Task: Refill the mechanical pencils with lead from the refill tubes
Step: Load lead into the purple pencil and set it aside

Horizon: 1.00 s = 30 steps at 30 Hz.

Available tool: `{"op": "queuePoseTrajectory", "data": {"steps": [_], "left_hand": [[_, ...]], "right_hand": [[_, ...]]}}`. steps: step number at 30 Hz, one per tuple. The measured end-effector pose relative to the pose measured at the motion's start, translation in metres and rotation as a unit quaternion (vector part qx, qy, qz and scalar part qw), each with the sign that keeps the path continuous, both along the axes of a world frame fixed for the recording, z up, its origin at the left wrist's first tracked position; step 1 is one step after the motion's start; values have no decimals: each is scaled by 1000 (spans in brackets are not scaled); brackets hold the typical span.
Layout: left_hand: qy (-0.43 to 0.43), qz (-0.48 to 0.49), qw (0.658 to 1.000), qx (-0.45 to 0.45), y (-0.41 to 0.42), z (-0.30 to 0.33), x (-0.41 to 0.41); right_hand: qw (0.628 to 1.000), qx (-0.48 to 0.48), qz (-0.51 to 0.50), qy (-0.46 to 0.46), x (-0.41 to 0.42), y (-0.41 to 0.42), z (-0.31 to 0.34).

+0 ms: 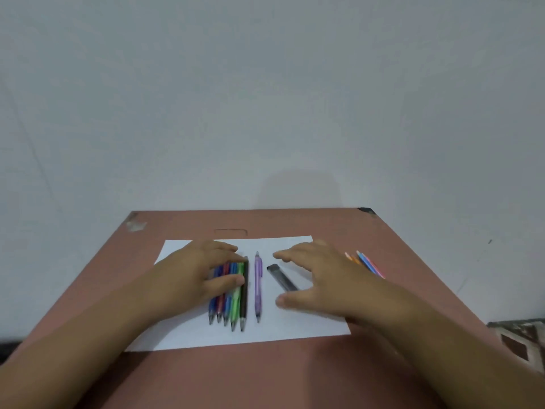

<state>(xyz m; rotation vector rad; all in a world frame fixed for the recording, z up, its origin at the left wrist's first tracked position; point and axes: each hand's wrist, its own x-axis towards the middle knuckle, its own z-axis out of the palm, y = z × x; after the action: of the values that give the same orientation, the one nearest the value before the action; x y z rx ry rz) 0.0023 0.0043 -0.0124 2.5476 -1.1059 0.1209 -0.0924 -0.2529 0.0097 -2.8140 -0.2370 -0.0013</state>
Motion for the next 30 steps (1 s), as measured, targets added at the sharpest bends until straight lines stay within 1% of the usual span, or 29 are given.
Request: {"op": "queuePoseTrajectory", "data": {"steps": [2, 5, 8, 9, 15, 18, 22, 25, 27, 30], "left_hand": [[4, 12, 1000, -18, 7, -6, 6], [-2, 11, 1000, -26, 13, -11, 8], [-1, 12, 999, -46, 16, -13, 11], [-2, 12, 998, -60, 17, -14, 13], [2, 8, 993, -116, 19, -16, 17], [8, 8, 992, -123, 21, -19, 20], [3, 15, 992, -129, 19, -18, 19], [-14, 8, 990, -140, 17, -18, 15], [-42, 4, 989, -144, 15, -18, 12], [-105, -20, 983, -149, 9, -14, 6]], "right_hand": [[999, -2, 32, 44, 7, 7, 0], [998, -20, 51, 43, 15, 15, -3], [999, -3, 47, 3, 21, 18, -8], [998, -11, 52, -14, 23, 19, -10], [984, -109, 116, -74, 27, 30, -7], [978, -128, 144, -86, 31, 32, -2], [974, -88, 171, -122, 39, 27, -8], [967, -67, 177, -169, 41, 21, -11], [968, -45, 163, -186, 41, 21, -9], [965, 23, 142, -219, 39, 22, -1]]}}
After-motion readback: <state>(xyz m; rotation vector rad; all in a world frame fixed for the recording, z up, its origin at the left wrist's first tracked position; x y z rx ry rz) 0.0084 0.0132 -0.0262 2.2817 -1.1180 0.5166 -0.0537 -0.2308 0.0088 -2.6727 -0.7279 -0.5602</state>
